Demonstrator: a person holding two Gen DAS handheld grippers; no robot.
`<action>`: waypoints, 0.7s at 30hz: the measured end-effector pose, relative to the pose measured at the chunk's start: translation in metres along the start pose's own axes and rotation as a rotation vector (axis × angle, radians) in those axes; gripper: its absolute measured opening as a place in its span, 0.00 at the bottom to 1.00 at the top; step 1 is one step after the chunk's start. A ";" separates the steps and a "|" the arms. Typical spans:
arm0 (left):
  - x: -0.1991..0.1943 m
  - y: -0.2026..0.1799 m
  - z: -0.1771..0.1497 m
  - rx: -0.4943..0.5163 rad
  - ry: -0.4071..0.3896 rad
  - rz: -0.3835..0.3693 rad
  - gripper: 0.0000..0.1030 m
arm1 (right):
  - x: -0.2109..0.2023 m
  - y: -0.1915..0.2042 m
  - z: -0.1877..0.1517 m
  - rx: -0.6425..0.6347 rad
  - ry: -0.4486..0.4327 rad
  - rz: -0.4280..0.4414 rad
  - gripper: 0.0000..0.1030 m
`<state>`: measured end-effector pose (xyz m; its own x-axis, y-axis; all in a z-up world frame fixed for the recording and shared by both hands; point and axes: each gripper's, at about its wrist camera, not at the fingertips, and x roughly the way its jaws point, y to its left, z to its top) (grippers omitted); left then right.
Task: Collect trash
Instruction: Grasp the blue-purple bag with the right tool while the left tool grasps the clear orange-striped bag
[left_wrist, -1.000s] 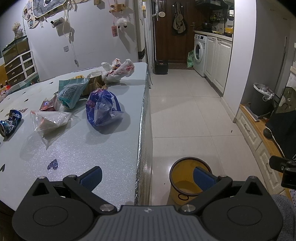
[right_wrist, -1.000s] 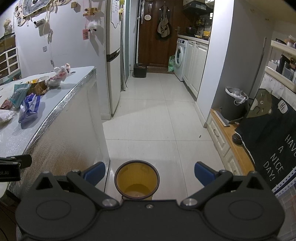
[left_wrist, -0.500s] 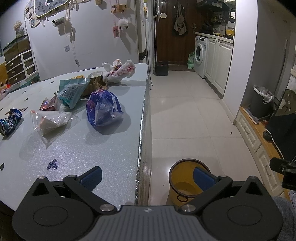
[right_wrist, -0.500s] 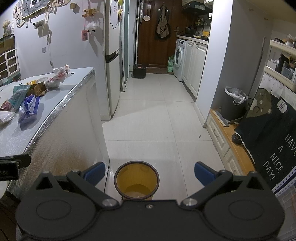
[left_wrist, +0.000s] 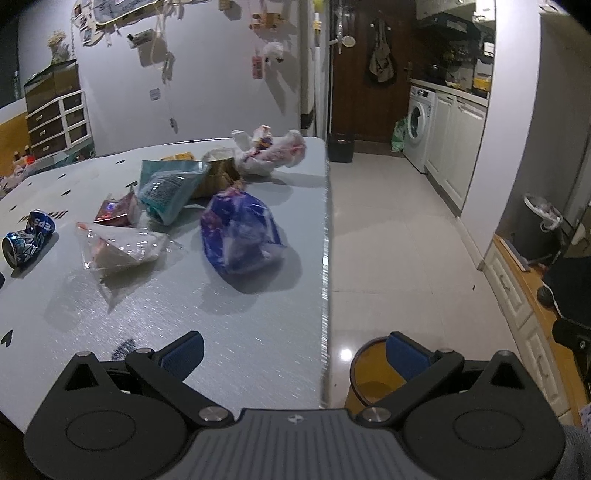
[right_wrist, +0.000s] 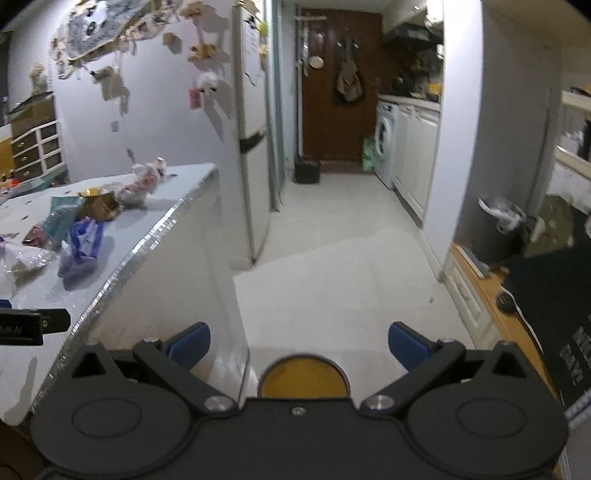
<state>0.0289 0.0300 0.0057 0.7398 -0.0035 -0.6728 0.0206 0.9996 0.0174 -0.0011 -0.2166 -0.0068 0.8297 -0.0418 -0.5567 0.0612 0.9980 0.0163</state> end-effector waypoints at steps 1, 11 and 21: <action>0.002 0.005 0.001 -0.005 0.000 0.003 1.00 | 0.002 0.002 0.003 -0.007 -0.011 0.010 1.00; 0.013 0.062 0.011 -0.061 -0.002 0.034 1.00 | 0.039 0.045 0.033 -0.044 -0.090 0.145 1.00; 0.011 0.132 0.018 -0.148 -0.009 0.135 1.00 | 0.074 0.104 0.070 -0.067 -0.150 0.357 1.00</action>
<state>0.0516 0.1618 0.0135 0.7350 0.1311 -0.6653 -0.1775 0.9841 -0.0023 0.1056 -0.1195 0.0119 0.8644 0.3068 -0.3983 -0.2779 0.9518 0.1301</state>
